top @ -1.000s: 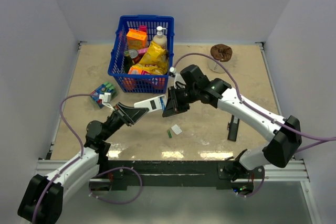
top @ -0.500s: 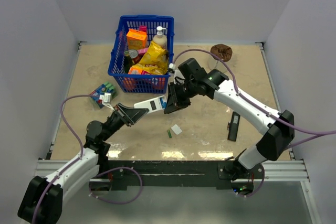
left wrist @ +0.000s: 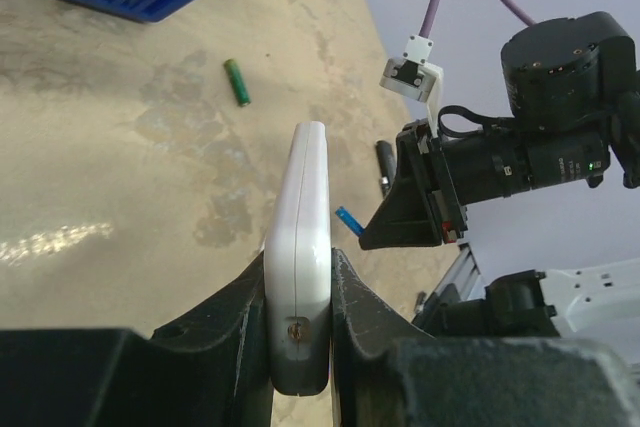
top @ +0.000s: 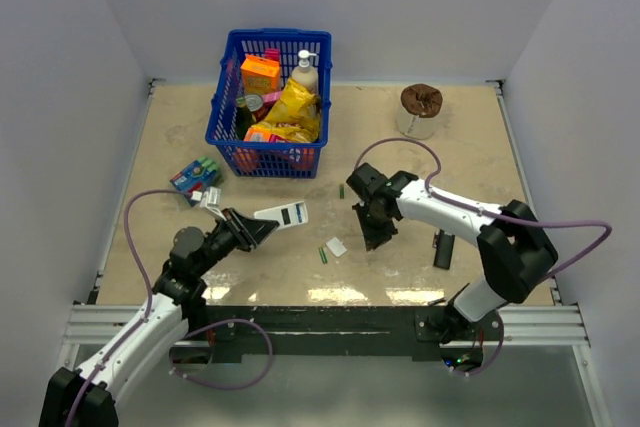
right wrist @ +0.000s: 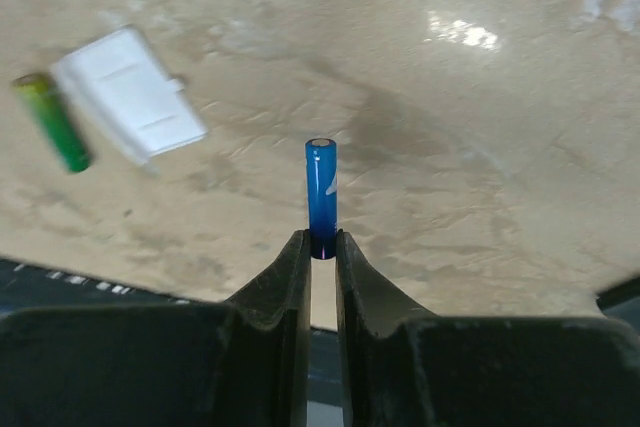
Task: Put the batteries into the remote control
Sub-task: Adjust the battery at the center of the board.
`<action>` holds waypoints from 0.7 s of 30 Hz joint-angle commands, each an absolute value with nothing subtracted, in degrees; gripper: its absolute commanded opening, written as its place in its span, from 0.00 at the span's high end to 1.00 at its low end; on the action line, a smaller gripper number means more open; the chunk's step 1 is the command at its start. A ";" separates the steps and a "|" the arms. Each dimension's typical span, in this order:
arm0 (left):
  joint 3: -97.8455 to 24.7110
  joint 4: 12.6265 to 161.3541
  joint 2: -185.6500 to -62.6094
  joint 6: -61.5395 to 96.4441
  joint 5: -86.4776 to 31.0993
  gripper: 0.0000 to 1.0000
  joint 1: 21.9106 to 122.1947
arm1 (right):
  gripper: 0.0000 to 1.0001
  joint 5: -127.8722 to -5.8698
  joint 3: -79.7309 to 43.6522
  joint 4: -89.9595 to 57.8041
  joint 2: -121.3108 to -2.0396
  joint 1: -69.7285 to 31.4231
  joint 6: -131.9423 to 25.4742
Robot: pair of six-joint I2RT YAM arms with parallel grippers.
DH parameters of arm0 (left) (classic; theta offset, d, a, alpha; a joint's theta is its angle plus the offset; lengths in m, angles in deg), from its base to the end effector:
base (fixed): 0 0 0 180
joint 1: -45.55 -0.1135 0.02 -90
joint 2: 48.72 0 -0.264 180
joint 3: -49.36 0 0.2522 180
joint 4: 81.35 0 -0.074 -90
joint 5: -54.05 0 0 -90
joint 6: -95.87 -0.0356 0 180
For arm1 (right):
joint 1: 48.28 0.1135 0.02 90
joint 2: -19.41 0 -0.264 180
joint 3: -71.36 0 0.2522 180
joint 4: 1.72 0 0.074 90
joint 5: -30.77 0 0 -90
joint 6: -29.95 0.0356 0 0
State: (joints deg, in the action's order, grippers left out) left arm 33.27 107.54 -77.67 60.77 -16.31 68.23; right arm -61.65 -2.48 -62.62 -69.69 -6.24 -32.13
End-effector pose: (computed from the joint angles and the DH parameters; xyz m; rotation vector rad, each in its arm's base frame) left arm 0.1265 -0.0658 0.1777 -0.2183 1.7946 -1.2840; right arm 0.2109 0.1922 0.2047 -0.3709 2.9335 0.2569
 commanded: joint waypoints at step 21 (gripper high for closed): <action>24.70 100.71 -81.33 52.54 -15.38 1.00 68.40 | 0.69 -45.78 8.27 -39.31 -73.50 -5.30 -27.80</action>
